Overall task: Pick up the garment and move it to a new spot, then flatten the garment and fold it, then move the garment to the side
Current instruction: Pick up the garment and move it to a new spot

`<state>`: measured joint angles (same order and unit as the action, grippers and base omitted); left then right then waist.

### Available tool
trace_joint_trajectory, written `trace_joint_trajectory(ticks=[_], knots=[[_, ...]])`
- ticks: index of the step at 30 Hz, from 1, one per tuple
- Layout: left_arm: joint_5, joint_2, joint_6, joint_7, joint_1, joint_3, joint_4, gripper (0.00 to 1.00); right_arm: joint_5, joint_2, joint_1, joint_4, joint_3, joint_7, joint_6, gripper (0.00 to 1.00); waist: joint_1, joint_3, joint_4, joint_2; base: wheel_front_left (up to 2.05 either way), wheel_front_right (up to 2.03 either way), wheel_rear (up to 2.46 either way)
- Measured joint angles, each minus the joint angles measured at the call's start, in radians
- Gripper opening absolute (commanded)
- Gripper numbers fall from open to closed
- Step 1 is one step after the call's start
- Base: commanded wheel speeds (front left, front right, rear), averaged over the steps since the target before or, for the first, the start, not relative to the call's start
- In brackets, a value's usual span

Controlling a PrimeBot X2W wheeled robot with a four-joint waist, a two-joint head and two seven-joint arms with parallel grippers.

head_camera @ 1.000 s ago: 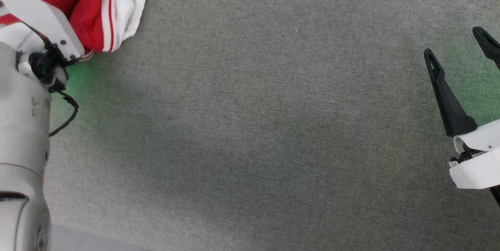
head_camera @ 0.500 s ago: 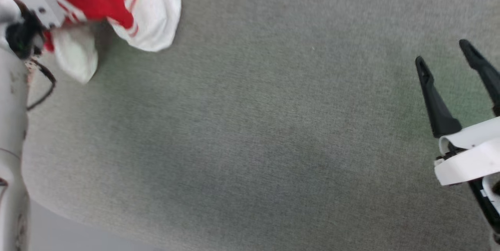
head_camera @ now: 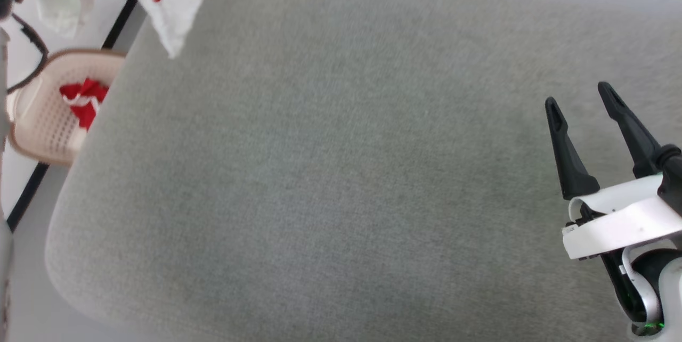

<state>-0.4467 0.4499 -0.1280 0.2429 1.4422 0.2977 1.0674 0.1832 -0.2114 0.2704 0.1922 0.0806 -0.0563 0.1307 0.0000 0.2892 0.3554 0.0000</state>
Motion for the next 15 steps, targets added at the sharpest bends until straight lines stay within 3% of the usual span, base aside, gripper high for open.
trace_joint_trajectory(ticks=[12, 15], knots=[[-0.124, 0.053, 0.001, 0.245, -0.151, 0.053, -0.382, 0.00, -0.027, 0.018, -0.049, -0.093, -0.133, 0.074, 0.000, 1.00, 0.0000, -0.098, -0.126, 0.0000, 0.00, 0.00, 0.00], [-0.155, 0.048, 0.031, 0.318, -0.211, 0.051, -0.522, 0.00, -0.037, 0.015, -0.068, -0.103, -0.191, 0.084, 0.000, 1.00, 0.0000, -0.107, -0.169, 0.0000, 0.00, 0.00, 0.00]])
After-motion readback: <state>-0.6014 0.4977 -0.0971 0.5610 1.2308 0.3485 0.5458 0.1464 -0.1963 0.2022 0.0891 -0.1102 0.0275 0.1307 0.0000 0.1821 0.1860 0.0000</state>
